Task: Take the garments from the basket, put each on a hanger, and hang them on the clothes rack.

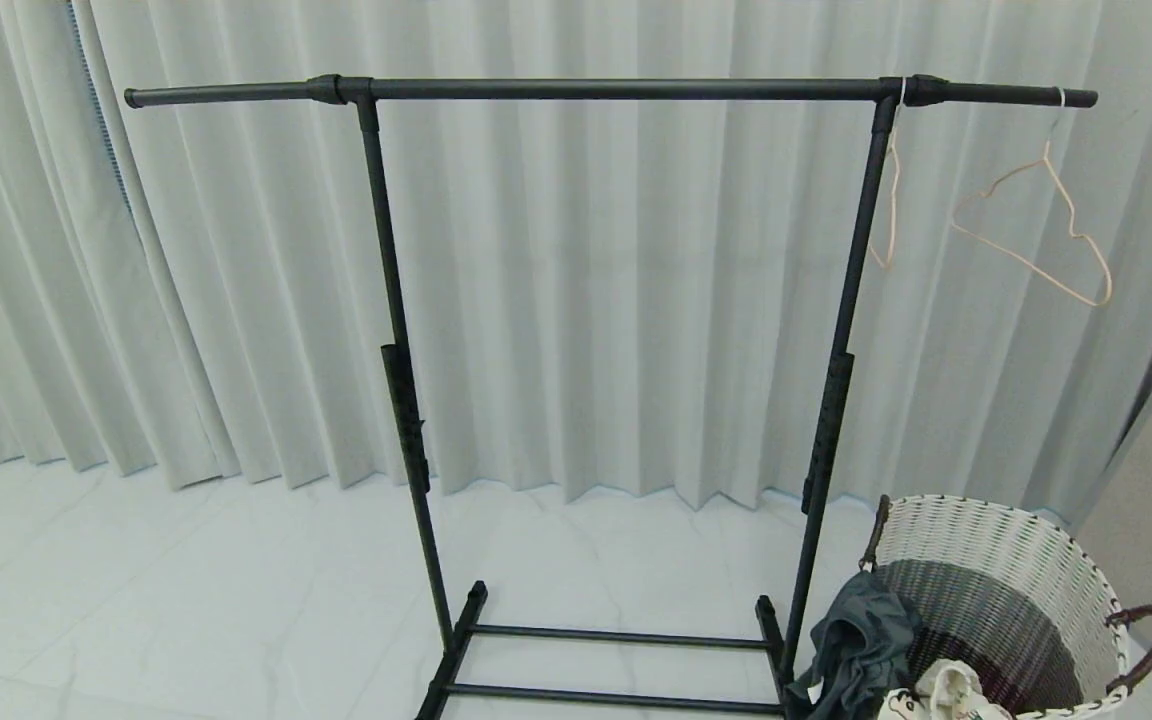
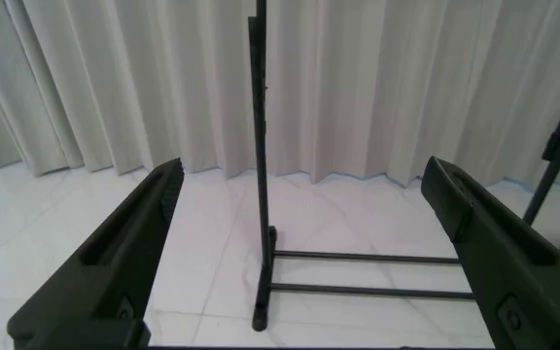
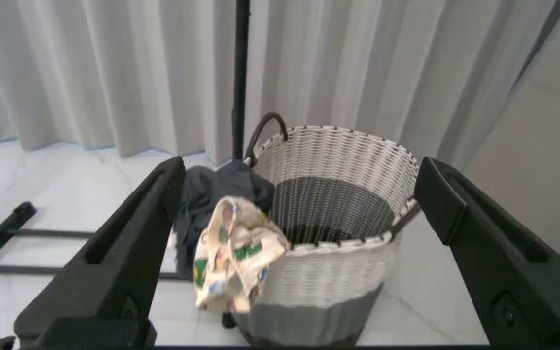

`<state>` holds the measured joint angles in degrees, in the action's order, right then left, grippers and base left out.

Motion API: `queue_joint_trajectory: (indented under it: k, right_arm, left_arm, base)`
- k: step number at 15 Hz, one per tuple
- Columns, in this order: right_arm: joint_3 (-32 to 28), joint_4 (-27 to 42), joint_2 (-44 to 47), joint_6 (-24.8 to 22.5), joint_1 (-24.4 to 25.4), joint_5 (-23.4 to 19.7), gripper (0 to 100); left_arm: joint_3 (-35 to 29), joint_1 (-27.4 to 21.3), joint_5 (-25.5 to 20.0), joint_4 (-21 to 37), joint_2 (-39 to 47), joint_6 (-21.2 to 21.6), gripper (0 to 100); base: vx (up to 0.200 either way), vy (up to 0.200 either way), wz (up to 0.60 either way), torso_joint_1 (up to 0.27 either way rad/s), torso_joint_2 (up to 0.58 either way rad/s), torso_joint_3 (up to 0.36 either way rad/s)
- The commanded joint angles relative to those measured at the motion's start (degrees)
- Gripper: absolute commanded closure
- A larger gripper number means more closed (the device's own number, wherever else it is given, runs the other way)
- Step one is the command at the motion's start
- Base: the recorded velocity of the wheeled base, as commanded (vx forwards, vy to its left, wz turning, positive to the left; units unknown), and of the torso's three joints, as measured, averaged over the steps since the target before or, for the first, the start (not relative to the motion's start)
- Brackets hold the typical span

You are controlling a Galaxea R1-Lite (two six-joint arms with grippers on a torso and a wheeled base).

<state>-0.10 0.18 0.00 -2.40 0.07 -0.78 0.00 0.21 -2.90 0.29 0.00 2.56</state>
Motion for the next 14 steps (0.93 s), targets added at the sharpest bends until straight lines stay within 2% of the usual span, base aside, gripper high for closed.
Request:
queue_joint_trajectory:
  k: [1,5,10,12,14]
  right_arm:
    - [0.01,-0.01,0.00,0.12,0.01,-0.01,0]
    - [0.01,-0.01,0.00,-0.59,0.01,-0.01,0]
    - [0.01,-0.01,0.00,-1.20,0.01,-0.01,0]
    - [-0.34,-2.29,0.00,-1.11,0.01,-0.36,0]
    - [-5.00,0.52,3.60,-1.64,0.63,-0.36,0]
  left_arm:
    - [0.00,0.06,0.00,-0.03,0.09,0.08,0]
    - [0.00,0.06,0.00,-0.03,0.09,0.25,0]
    - [0.00,-0.03,0.00,-0.03,0.09,0.08,0]
    - [0.00,0.06,0.00,-0.03,0.09,-0.10,0]
    - [0.00,-0.03,0.00,-0.03,0.09,-0.10,0]
  base:
    - [0.200,0.000,0.00,0.002,0.00,-0.007]
    - [0.200,0.000,0.00,0.004,0.00,0.001]
    - [0.000,0.000,0.00,0.000,0.00,0.000]
    - [0.000,0.000,0.00,0.000,0.00,0.000]
    - [0.000,0.000,0.00,0.000,0.00,0.000]
